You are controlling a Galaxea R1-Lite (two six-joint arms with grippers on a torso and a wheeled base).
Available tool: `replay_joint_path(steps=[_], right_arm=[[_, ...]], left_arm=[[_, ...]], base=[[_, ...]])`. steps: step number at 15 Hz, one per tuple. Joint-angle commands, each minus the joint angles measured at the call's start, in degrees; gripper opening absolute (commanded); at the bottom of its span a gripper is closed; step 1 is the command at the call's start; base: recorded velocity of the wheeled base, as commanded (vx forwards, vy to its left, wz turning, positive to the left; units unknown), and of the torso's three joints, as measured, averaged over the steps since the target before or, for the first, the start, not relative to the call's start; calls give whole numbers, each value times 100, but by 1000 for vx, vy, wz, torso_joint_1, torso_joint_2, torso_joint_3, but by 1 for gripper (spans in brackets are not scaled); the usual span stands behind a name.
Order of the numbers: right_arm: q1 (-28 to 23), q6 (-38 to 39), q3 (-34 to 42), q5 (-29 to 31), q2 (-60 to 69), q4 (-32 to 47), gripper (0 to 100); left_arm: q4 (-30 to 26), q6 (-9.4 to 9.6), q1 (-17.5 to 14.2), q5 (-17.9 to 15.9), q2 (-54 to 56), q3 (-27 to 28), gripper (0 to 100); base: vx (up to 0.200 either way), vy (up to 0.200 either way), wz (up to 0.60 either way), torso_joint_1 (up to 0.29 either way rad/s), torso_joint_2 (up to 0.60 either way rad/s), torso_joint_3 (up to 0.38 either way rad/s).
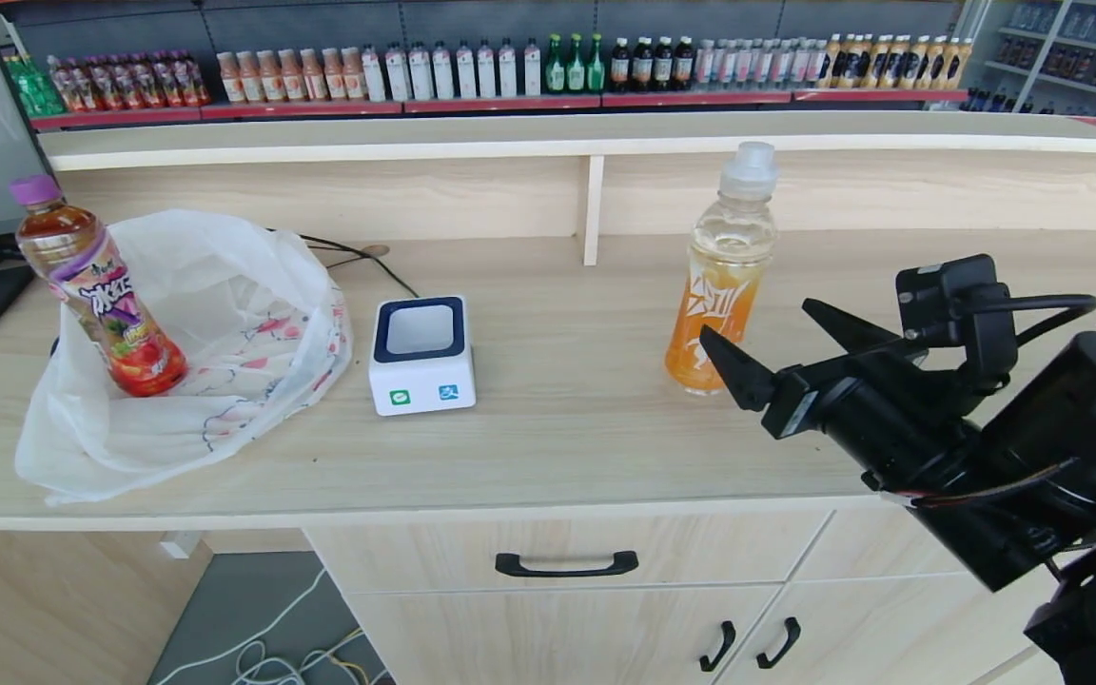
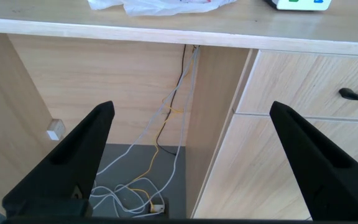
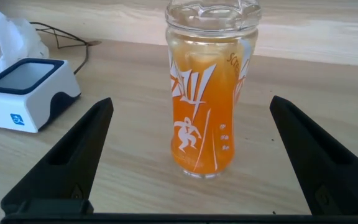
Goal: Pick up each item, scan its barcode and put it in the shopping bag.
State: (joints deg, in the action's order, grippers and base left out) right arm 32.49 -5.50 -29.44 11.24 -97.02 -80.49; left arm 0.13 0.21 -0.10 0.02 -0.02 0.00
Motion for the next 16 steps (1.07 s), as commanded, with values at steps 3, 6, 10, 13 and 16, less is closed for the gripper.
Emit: replay_joint_path(steps=[3, 6, 10, 13, 16], right_arm=[[12, -4, -343, 10, -150, 148, 100], [3, -4, -431, 19, -282, 174, 100], [-102, 5, -633, 150, -537, 174, 100], [-120, 5, -906, 467, -853, 174, 100], [-137, 14, -1204, 660, -1108, 166, 100]], left_arm=[[4, -3, 1, 6, 2, 0, 100], [4, 6, 1, 6, 2, 0, 100], [4, -3, 1, 6, 2, 0, 100], [4, -3, 1, -2, 2, 0, 100], [4, -3, 1, 6, 2, 0, 100]], base=[[0, 0, 0, 0, 0, 0], [0, 0, 0, 0, 0, 0], [0, 0, 0, 0, 0, 0], [0, 0, 0, 0, 0, 0], [0, 0, 0, 0, 0, 0]])
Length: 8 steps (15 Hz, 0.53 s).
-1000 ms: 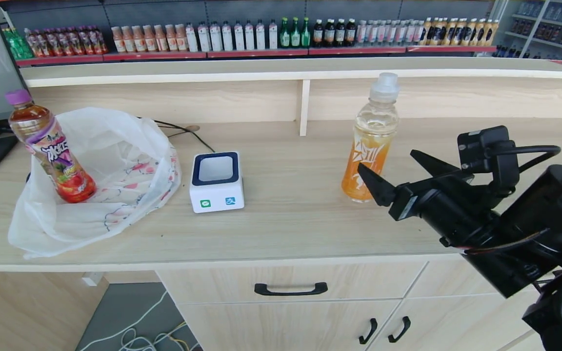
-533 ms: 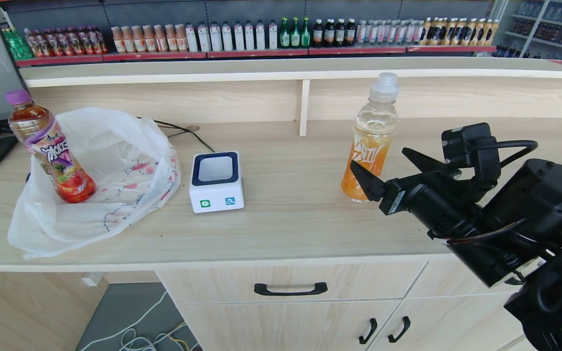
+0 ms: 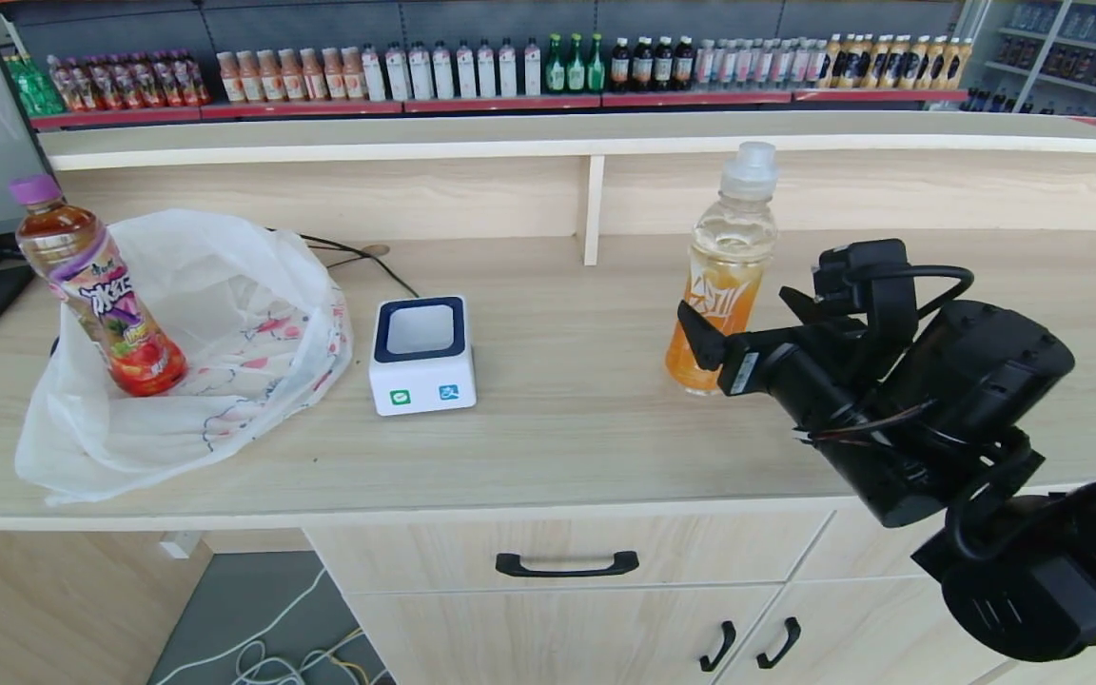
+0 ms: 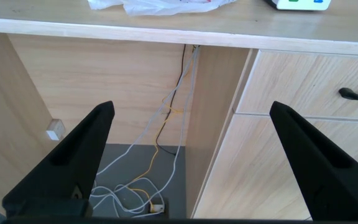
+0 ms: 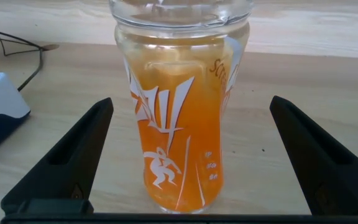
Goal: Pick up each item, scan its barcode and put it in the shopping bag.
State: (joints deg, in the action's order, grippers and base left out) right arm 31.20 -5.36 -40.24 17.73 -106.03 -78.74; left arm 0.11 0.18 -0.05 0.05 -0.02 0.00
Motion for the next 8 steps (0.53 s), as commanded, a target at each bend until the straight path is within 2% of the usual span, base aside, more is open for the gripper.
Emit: replay_joint_path(steps=[1, 8], right_arm=[[-8, 9, -230, 12, -277, -1, 100], [-61, 0, -907, 495, -805, -19, 100]], left_arm=[[7, 8, -4, 4, 2, 0, 100], [7, -1, -4, 4, 2, 0, 100]], base=[[0, 0, 0, 0, 0, 0], [0, 0, 0, 0, 0, 0]])
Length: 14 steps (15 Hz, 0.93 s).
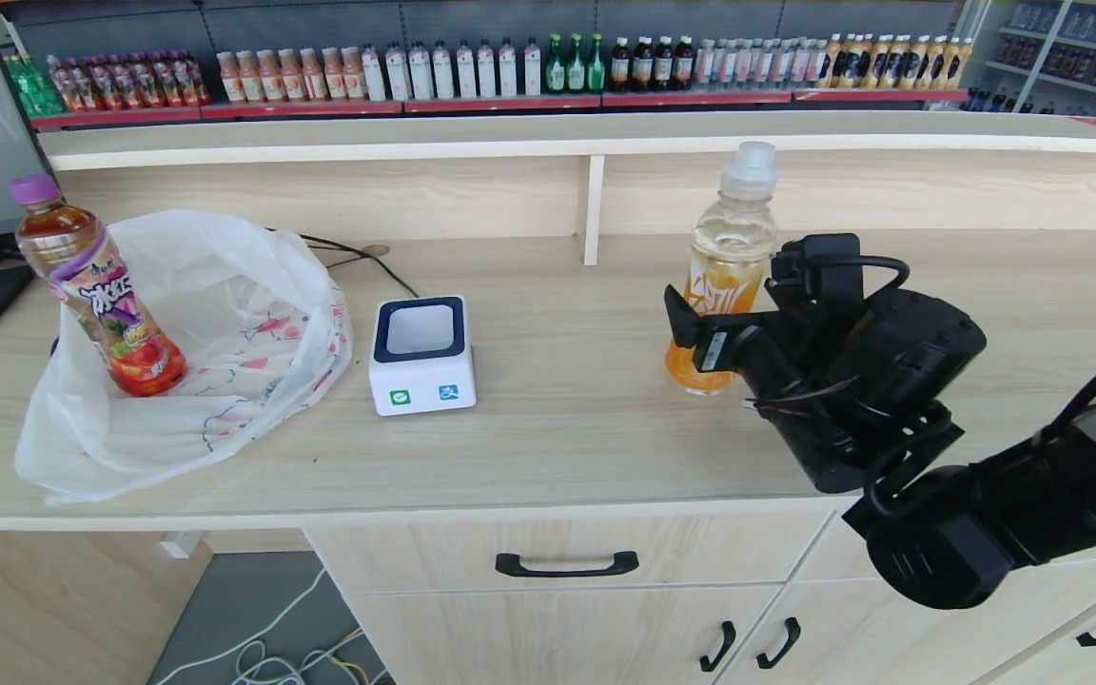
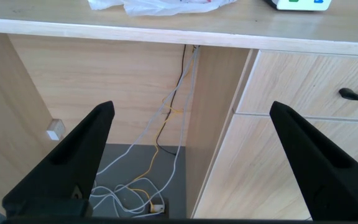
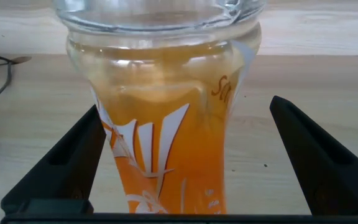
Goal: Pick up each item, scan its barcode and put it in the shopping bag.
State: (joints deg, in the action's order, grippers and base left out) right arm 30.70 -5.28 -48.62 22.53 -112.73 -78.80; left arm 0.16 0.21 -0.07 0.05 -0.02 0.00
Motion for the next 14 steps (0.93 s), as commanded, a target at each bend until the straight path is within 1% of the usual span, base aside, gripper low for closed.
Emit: replay_joint_path(steps=[1, 5, 10, 14], right_arm=[[-46, 1, -95, 85, -162, -13, 100], [-178, 9, -87, 103, -162, -39, 100], [-178, 9, -43, 59, -109, -39, 100], [-178, 18, 203, 59, 58, -48, 100]], left_arm=[[2, 6, -1, -5, 2, 0, 100], [2, -3, -1, 4, 2, 0, 100], [2, 6, -1, 4, 2, 0, 100], [2, -3, -1, 4, 2, 0, 100]], base=[[0, 0, 0, 0, 0, 0], [0, 0, 0, 0, 0, 0], [0, 0, 0, 0, 0, 0], [0, 0, 0, 0, 0, 0]])
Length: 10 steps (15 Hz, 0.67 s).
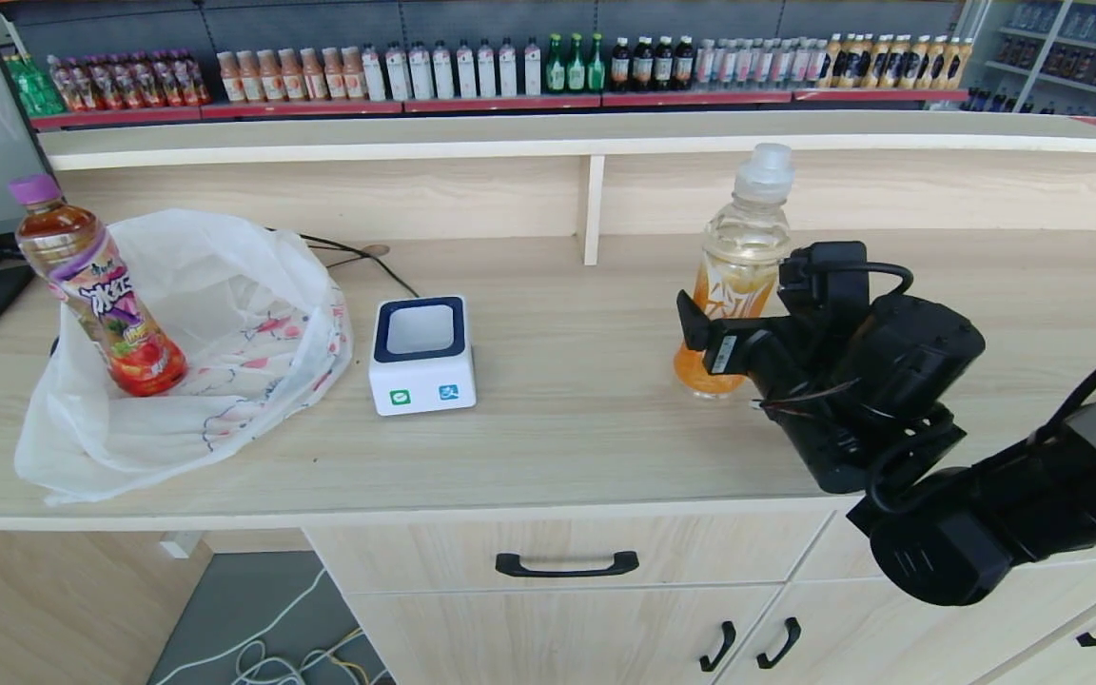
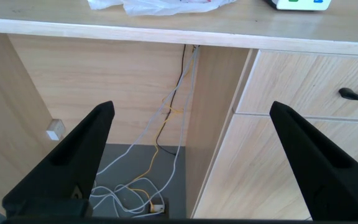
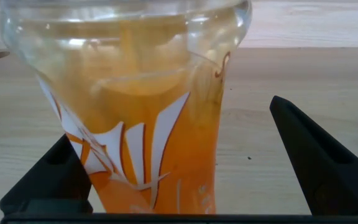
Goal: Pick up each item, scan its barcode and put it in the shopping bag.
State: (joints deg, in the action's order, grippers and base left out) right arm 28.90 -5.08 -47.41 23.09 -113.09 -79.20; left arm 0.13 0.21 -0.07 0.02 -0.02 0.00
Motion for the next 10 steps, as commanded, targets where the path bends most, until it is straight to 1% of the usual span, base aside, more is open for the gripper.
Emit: replay_joint_path(steps=[1, 5, 10], right_arm=[[1, -1, 135, 3, 130, -8, 100], [-95, -1, 505, 3, 288, -139, 100], [-87, -10, 469, -15, 288, -131, 100]], left_arm=[[4, -3, -1, 6, 2, 0, 100], [4, -3, -1, 6, 2, 0, 100], [-5, 6, -1, 6, 2, 0, 100]], base=[[0, 0, 0, 0, 0, 0], [0, 0, 0, 0, 0, 0], [0, 0, 0, 0, 0, 0]])
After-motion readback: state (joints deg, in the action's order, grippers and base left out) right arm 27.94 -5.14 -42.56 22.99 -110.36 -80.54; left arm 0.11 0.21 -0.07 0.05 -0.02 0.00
